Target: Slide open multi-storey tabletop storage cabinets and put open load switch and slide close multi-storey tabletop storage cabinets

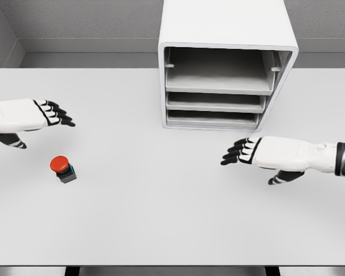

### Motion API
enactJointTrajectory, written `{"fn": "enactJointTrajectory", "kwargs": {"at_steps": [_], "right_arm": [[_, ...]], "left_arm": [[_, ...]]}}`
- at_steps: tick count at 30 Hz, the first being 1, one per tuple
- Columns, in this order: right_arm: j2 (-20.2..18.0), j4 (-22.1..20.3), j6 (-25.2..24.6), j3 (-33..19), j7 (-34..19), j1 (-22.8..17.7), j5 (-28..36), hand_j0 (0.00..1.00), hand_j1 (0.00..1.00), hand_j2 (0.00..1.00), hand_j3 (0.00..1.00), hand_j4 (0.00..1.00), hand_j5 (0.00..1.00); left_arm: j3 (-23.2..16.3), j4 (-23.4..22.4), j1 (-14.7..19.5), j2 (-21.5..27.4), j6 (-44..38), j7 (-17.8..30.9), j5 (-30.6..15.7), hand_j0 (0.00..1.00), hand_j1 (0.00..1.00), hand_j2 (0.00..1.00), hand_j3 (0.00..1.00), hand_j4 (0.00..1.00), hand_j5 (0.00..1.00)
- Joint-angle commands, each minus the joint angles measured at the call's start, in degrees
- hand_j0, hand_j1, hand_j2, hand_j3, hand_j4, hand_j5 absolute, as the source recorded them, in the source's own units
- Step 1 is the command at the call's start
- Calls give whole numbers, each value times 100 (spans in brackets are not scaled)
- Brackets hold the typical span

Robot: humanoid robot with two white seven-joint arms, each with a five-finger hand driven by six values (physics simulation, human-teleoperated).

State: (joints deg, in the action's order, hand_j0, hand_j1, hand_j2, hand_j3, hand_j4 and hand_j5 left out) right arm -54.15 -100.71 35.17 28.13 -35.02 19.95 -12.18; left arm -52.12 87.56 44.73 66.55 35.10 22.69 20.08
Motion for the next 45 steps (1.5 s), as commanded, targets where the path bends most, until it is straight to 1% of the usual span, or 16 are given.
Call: {"fn": "enactJointTrajectory", "kwargs": {"at_steps": [1, 5, 6, 7, 10, 16, 19, 21, 22, 24, 26, 28, 31, 36, 39, 45], "right_arm": [[71, -10, -17, 70, 2, 0, 23, 100, 100, 100, 100, 100, 100], [115, -10, -17, 70, 2, 123, 32, 100, 100, 100, 100, 100, 100], [220, -10, -17, 70, 2, 334, 40, 100, 100, 100, 100, 100, 100], [326, -1, -17, 61, 2, 501, 40, 100, 100, 100, 100, 100, 100], [484, -1, -17, 61, 2, 800, 49, 100, 100, 100, 100, 100, 100], [862, 7, -17, 61, 2, 1125, 93, 100, 100, 100, 100, 100, 100], [906, 43, -17, 61, 2, 1284, 410, 100, 100, 100, 100, 100, 100], [976, 122, -440, 52, 2, 1441, 436, 100, 100, 100, 100, 100, 100], [1099, 209, -660, 61, 2, 1547, 436, 100, 100, 100, 100, 100, 100], [1134, 455, -836, 61, 2, 1705, 436, 100, 100, 100, 100, 100, 100], [1293, 842, -819, 70, 2, 1802, 436, 100, 100, 100, 100, 100, 100], [1345, 921, -836, 219, 2, 1820, 374, 100, 100, 100, 100, 100, 100], [1486, 1220, -836, 448, 2, 1934, 313, 100, 100, 100, 100, 100, 100], [1697, 1572, -836, 729, 2, 2136, 304, 100, 100, 100, 100, 100, 100], [1846, 1756, -845, 817, 2, 2259, 155, 100, 100, 100, 100, 100, 100], [2013, 2310, -845, 825, 2, 2461, -3, 100, 100, 100, 100, 100, 100]], "left_arm": [[-17, 7, 0, 25, -10, -1, -31, 100, 100, 100, 100, 100, 100], [-131, 24, -17, 43, -10, -1, -40, 100, 100, 100, 100, 100, 100], [-158, 174, -52, 60, -10, -1, -40, 100, 100, 100, 100, 100, 100], [-368, 200, -52, 69, -10, -1, -40, 100, 100, 100, 100, 100, 100], [-606, 147, -114, -89, -10, 8, 4, 100, 100, 100, 100, 100, 100], [-791, 297, -140, -80, -10, 16, 4, 100, 100, 100, 100, 100, 100], [-799, 305, -140, -63, -10, 16, 4, 100, 100, 100, 100, 100, 100], [-843, 297, -140, -63, -10, 51, 4, 100, 100, 100, 100, 100, 100], [-843, 297, -140, -63, -10, 95, 4, 100, 100, 100, 100, 100, 100], [-861, 297, -140, -63, -10, 95, 4, 100, 100, 100, 100, 100, 100], [-870, 297, -140, -80, -10, 95, 4, 100, 100, 100, 100, 100, 100], [-870, 297, -132, -80, -10, 95, 4, 99, 99, 99, 99, 99, 99], [-870, 297, -123, -80, -10, 95, 4, 93, 93, 93, 93, 93, 93], [-861, 385, -105, -80, -10, 95, -4, 92, 92, 92, 92, 92, 92], [-861, 393, -105, -89, -10, 95, -13, 92, 92, 92, 92, 92, 92], [-870, 472, -105, -63, -10, 95, -13, 83, 83, 83, 83, 83, 83]]}}
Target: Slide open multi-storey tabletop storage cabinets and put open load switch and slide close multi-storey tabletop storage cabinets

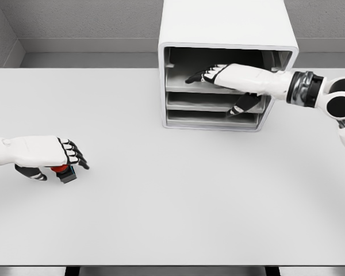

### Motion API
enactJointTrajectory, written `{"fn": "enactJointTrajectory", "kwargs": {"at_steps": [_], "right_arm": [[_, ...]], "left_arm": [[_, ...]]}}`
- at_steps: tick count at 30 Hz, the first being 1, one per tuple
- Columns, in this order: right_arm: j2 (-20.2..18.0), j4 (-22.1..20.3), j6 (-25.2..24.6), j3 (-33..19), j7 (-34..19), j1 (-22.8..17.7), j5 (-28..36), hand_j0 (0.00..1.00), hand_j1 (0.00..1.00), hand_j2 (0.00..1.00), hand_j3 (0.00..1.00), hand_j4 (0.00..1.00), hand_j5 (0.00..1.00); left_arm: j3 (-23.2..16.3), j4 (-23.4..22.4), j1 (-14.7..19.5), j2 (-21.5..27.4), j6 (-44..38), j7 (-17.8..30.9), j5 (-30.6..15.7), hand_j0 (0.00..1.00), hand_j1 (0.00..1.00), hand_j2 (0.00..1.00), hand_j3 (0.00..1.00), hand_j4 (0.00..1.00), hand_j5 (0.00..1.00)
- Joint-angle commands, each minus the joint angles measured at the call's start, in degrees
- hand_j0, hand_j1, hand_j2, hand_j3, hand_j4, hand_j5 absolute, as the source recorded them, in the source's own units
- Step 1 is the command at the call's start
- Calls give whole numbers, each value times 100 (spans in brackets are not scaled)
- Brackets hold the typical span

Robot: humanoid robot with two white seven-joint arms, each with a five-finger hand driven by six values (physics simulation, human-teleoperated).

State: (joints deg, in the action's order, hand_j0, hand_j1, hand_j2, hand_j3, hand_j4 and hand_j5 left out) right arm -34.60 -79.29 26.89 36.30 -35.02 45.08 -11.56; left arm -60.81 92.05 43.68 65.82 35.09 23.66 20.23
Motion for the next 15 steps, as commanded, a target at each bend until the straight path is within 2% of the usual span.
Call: {"fn": "enactJointTrajectory", "kwargs": {"at_steps": [1, 4, 8, 12, 15], "right_arm": [[67, 186, -8, 9, 2, 9, -180, 100, 100, 100, 100, 100, 100], [41, 327, -8, 17, 2, 79, -180, 100, 100, 100, 100, 100, 100], [-3, 353, 36, 52, 2, 79, -206, 100, 100, 100, 100, 100, 100], [-12, 309, 53, 298, 2, 106, -250, 100, 100, 100, 100, 100, 100], [-91, 134, 141, 290, 2, 115, -277, 100, 100, 100, 100, 100, 100]], "left_arm": [[8, 24, 0, 10, -9, -2, -28, 81, 81, 81, 81, 81, 81], [8, 24, 0, 27, -9, -2, -28, 67, 67, 67, 67, 67, 67], [8, 24, 9, 19, -9, -2, -28, 54, 54, 54, 54, 54, 54], [8, 50, 18, 19, -9, 7, -28, 46, 46, 46, 46, 46, 46], [8, 59, 18, 19, -9, 7, -28, 40, 40, 40, 40, 40, 40]]}}
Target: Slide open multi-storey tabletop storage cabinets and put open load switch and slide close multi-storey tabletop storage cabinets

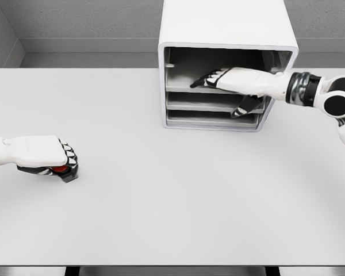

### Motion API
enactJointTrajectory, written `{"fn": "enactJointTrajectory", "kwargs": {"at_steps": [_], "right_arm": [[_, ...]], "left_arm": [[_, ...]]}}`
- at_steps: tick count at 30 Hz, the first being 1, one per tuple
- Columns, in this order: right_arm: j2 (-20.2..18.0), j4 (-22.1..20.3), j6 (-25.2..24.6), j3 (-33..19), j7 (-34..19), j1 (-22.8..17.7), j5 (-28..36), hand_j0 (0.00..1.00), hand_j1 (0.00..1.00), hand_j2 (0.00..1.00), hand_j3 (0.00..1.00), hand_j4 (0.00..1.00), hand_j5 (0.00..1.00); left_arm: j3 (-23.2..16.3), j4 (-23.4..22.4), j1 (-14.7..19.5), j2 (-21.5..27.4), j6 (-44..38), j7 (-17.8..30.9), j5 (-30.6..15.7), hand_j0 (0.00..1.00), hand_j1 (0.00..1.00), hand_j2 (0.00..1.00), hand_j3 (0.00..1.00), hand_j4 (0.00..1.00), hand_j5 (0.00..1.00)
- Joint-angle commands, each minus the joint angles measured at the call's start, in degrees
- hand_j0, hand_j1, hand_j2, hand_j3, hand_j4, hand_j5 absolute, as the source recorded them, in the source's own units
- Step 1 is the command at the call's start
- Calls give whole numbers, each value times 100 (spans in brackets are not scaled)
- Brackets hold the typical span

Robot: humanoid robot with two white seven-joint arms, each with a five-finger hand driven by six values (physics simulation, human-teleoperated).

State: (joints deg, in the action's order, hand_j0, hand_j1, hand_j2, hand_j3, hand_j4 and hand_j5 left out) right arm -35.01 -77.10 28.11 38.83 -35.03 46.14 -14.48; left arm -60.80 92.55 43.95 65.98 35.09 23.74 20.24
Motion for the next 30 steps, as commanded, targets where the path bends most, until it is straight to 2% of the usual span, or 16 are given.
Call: {"fn": "enactJointTrajectory", "kwargs": {"at_steps": [1, 5, 7, 9, 12, 15, 19, 21, 30], "right_arm": [[-49, -156, 72, 37, 3, 0, 16, 100, 100, 100, 100, 100, 100], [-137, -306, 125, 37, 3, -26, 16, 100, 100, 100, 100, 100, 100], [-207, -437, 221, 37, 3, -44, 24, 100, 100, 100, 100, 100, 100], [-278, -587, 230, 19, 3, -88, 24, 100, 100, 100, 100, 100, 100], [-313, -596, 371, 28, 3, -132, 42, 100, 100, 100, 100, 100, 100], [-506, -842, 441, -7, 3, -237, 42, 100, 100, 100, 100, 100, 100], [-524, -939, 520, -7, 3, -290, 33, 100, 100, 100, 100, 100, 100], [-691, -1202, 520, -51, 3, -369, 33, 100, 100, 100, 100, 100, 100], [-831, -1563, 689, -165, 3, -527, 33, 100, 100, 100, 100, 100, 100]], "left_arm": [[7, 9, 0, 2, -9, -1, -29, 39, 39, 39, 39, 39, 39], [7, 53, 61, 46, -9, -9, -38, 39, 39, 39, 39, 39, 39], [16, 404, 149, 125, -9, -9, -55, 39, 39, 39, 39, 39, 39], [25, 475, 281, 240, -9, -18, -64, 39, 39, 39, 39, 39, 39], [51, 510, 360, 248, -9, -18, -64, 39, 39, 39, 39, 39, 39], [60, 519, 378, 248, -9, -18, -64, 39, 39, 39, 39, 39, 39], [69, 519, 413, 248, -9, -18, -64, 39, 39, 39, 39, 39, 39], [69, 519, 422, 248, -9, -18, -64, 39, 39, 39, 39, 39, 39], [69, 519, 483, 248, -9, -18, -64, 39, 39, 39, 39, 39, 39]]}}
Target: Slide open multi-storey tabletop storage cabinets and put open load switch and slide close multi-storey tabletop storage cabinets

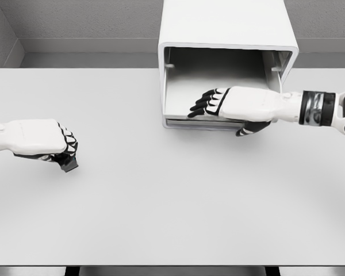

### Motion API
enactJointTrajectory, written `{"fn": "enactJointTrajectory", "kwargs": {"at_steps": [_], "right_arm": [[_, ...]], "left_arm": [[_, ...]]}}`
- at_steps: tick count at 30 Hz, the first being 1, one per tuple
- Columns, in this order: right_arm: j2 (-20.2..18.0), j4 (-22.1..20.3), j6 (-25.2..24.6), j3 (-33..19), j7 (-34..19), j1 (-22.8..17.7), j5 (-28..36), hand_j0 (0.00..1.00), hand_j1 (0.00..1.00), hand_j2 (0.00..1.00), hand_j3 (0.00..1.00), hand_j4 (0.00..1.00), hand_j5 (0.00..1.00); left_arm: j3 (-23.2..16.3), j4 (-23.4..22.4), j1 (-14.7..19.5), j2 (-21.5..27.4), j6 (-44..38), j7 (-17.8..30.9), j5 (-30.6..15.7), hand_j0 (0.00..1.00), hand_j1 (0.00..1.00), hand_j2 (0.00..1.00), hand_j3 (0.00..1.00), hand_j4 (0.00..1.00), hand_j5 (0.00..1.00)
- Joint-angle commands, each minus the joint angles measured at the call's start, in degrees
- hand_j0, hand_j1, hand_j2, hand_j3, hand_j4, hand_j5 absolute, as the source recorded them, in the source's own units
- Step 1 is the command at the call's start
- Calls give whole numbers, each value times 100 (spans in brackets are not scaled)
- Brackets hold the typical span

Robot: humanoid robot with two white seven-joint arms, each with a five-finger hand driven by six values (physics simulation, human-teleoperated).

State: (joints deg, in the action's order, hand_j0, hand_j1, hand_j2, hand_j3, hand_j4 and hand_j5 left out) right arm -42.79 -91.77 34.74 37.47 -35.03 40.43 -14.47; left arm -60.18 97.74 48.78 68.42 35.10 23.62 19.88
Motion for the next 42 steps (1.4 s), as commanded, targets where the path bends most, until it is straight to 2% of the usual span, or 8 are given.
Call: {"fn": "enactJointTrajectory", "kwargs": {"at_steps": [1, 16, 18, 26, 30, 36, 39, 42], "right_arm": [[-63, -157, 26, -29, 3, -18, 32, 100, 100, 100, 100, 100, 100], [-230, -333, 26, -267, 3, -246, 40, 100, 100, 100, 100, 100, 100], [-239, -342, 26, -267, 3, -246, 40, 100, 100, 100, 100, 100, 100], [-405, -614, 26, -521, 3, -483, 58, 100, 100, 100, 100, 100, 100], [-537, -816, 26, -680, 3, -598, 58, 100, 100, 100, 100, 100, 100], [-634, -869, 26, -952, 3, -800, 84, 100, 100, 100, 100, 100, 100], [-660, -878, 26, -1356, 3, -1081, 93, 100, 100, 100, 100, 100, 100], [-775, -887, 26, -1409, 3, -1134, 93, 100, 100, 100, 100, 100, 100]], "left_arm": [[6, 0, 9, 4, -10, 2, -28, 39, 39, 39, 39, 39, 39], [-12, 17, 202, -57, -10, 11, -28, 39, 39, 39, 39, 39, 39], [-12, 307, 290, -66, -10, 11, -28, 39, 39, 39, 39, 39, 39], [15, 325, 852, -347, -10, -7, -81, 39, 39, 39, 39, 39, 39], [15, 325, 1081, -488, -10, -7, -283, 39, 39, 39, 39, 39, 39], [217, 325, 1336, -699, -10, -7, -318, 39, 39, 39, 39, 39, 39], [217, 325, 1626, -936, -10, -15, -362, 39, 39, 39, 39, 39, 39], [243, 325, 1846, -1094, -10, -15, -379, 39, 39, 39, 39, 39, 39]]}}
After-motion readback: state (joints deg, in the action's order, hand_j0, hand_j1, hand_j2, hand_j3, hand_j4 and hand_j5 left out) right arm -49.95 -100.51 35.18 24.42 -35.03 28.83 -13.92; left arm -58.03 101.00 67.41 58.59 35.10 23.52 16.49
